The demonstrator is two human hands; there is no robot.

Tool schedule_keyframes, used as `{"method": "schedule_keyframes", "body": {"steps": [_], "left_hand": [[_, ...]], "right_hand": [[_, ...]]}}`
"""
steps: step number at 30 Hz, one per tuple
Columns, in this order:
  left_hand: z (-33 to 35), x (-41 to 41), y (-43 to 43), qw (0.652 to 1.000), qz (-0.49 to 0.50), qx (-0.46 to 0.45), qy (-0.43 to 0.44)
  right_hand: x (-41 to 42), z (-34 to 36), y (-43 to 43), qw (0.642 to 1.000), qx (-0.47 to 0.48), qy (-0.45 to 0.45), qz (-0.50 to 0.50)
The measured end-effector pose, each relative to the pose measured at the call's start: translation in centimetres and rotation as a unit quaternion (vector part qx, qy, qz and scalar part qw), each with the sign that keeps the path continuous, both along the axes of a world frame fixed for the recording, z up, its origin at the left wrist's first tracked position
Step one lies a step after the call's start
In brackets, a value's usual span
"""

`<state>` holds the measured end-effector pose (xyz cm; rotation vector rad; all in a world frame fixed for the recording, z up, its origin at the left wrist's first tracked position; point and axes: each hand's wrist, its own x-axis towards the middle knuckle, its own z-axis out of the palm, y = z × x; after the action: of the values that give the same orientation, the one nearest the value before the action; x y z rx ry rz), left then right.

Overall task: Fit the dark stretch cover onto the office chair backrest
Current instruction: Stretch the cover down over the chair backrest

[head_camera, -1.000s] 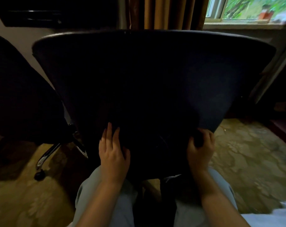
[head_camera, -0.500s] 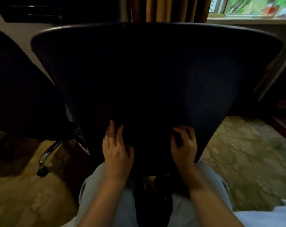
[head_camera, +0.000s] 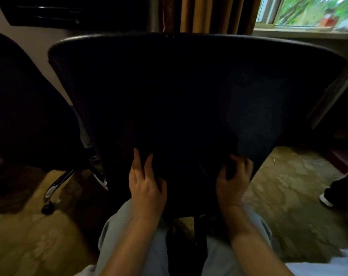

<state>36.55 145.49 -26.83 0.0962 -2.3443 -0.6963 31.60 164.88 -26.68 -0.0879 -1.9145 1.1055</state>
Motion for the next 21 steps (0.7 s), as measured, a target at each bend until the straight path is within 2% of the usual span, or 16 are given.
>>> {"method": "schedule_keyframes", "body": {"steps": [3, 5, 10, 14, 16, 18, 21], "left_hand": [[0.0, 0.1, -0.2, 1.0, -0.004, -0.022, -0.001], [-0.1, 0.1, -0.9, 0.999, -0.006, -0.036, 0.001], [-0.4, 0.2, -2.9, 0.999, 0.011, -0.041, 0.003], [-0.4, 0.2, -3.6, 0.999, 0.034, -0.017, -0.001], [-0.3, 0.1, -3.2, 0.999, 0.03, -0.017, 0.004], [-0.2, 0.1, -2.6, 1.0, 0.024, -0.008, 0.007], [-0.2, 0.2, -1.9, 1.0, 0.015, 0.011, 0.003]], "right_hand": [[0.4, -0.8, -1.9, 0.992, 0.103, 0.028, 0.064], [0.4, -1.1, -2.0, 0.986, 0.138, 0.037, 0.084], [0.0, -1.0, 0.9, 0.996, 0.084, 0.017, 0.035], [-0.6, 0.2, 3.5, 0.996, -0.06, -0.023, -0.054], [-0.9, 0.6, 3.5, 0.992, -0.099, -0.024, -0.08], [-0.9, 0.6, 2.3, 0.994, -0.078, -0.013, -0.077], [-0.2, -0.1, -0.7, 0.999, 0.029, 0.006, -0.013]]}}
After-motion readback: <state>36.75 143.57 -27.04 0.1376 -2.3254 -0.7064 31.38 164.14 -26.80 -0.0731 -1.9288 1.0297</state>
